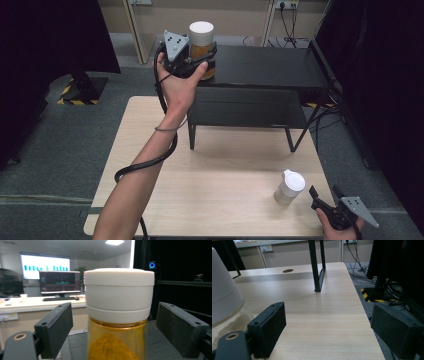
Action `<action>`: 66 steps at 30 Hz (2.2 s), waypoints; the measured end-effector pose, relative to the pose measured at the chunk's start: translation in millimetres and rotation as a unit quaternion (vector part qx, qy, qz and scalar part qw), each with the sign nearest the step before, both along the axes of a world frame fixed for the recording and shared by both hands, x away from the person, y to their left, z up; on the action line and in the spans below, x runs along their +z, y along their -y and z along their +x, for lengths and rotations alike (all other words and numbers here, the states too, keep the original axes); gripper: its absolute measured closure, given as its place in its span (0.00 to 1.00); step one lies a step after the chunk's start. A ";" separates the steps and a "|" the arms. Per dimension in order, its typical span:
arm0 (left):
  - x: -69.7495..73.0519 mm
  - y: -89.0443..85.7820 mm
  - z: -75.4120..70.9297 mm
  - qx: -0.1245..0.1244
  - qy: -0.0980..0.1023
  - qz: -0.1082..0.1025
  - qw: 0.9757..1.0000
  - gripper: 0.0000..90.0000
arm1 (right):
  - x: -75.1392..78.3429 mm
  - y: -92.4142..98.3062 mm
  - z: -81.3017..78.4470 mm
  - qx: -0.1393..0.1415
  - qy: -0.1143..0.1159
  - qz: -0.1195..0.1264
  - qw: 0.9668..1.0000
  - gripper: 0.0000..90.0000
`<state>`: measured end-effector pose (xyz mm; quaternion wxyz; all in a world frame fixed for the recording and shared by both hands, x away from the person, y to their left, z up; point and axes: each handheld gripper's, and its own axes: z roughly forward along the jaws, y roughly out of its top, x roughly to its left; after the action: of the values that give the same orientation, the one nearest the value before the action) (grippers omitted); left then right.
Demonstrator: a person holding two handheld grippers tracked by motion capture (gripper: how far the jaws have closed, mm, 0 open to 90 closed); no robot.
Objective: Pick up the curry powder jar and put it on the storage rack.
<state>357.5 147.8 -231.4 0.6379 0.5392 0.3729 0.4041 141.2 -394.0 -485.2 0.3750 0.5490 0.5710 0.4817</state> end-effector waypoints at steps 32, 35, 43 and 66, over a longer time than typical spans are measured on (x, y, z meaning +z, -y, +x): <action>-74.1 -26.5 -74.7 -0.049 0.044 -0.003 0.998 0.16 | 0.3 -1.2 0.3 -0.001 -0.001 -0.005 1.000 0.15; -80.9 -28.5 -78.5 -0.054 0.042 0.000 0.998 0.16 | 0.2 -1.0 0.2 -0.001 0.000 -0.004 1.000 0.15; -98.9 -33.3 -88.5 -0.060 0.034 0.000 0.998 0.16 | 0.2 -0.9 0.0 -0.001 0.000 -0.004 1.000 0.15; -160.1 -48.9 -104.7 -0.067 -0.015 0.007 0.998 0.14 | 0.1 -2.2 -0.1 -0.001 0.000 -0.005 1.000 0.15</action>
<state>252.7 196.7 -391.5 0.6542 0.5736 0.3422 0.3548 141.1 -391.8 -485.2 0.3786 0.5474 0.5728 0.4784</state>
